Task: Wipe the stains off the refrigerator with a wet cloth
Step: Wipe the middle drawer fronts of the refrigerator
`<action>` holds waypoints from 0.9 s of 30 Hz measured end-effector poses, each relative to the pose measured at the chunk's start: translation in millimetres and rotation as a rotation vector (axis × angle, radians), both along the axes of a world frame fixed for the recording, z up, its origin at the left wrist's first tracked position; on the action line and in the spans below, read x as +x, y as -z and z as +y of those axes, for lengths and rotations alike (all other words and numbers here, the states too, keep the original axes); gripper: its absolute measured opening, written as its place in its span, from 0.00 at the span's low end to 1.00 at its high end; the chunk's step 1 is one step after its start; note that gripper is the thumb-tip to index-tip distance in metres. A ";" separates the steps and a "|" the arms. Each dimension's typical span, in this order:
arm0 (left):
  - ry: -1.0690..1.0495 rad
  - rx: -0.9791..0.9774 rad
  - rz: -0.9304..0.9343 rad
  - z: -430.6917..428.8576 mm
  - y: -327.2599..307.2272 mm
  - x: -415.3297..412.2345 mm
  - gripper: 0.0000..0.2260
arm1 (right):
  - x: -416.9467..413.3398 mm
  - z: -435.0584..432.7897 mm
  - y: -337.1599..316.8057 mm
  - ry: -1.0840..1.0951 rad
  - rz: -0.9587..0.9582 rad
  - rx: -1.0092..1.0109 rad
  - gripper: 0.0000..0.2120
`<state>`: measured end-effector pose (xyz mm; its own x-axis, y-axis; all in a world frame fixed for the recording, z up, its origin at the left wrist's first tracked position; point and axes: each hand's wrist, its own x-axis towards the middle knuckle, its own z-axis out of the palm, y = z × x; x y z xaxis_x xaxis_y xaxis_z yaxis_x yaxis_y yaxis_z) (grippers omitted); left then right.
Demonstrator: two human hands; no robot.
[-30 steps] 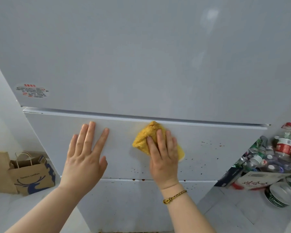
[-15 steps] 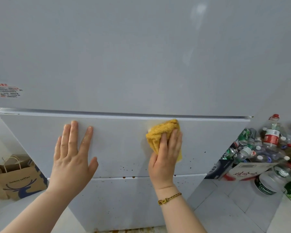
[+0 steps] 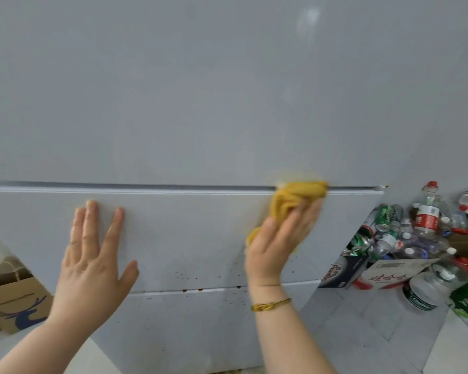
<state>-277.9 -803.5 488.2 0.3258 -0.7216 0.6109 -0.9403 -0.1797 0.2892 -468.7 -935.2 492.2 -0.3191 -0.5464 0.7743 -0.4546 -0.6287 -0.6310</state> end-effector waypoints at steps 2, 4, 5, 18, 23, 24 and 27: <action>0.015 -0.023 -0.040 -2.7 3.5 3.0 0.38 | 5.1 -3.1 15.7 -0.003 0.063 -0.028 0.25; 0.019 -0.023 -0.056 -5.0 4.1 6.2 0.35 | 2.0 -7.4 32.0 0.035 -0.061 0.060 0.26; 0.018 -0.008 -0.043 -5.2 4.4 6.6 0.36 | -1.7 -6.1 39.0 0.059 -0.179 0.150 0.26; 0.030 0.034 -0.067 -4.6 7.7 15.6 0.34 | -35.9 -24.9 -10.1 0.094 -0.524 0.317 0.29; 0.058 0.124 -0.076 -2.5 14.1 26.1 0.45 | -55.7 -39.2 22.7 0.142 -0.575 0.381 0.26; 0.053 0.134 -0.066 -2.4 15.9 27.6 0.45 | -61.7 -42.8 36.3 0.150 -0.659 0.450 0.25; 0.059 0.137 -0.048 -4.1 18.7 30.3 0.43 | -73.5 -40.7 63.6 0.157 -0.824 0.598 0.22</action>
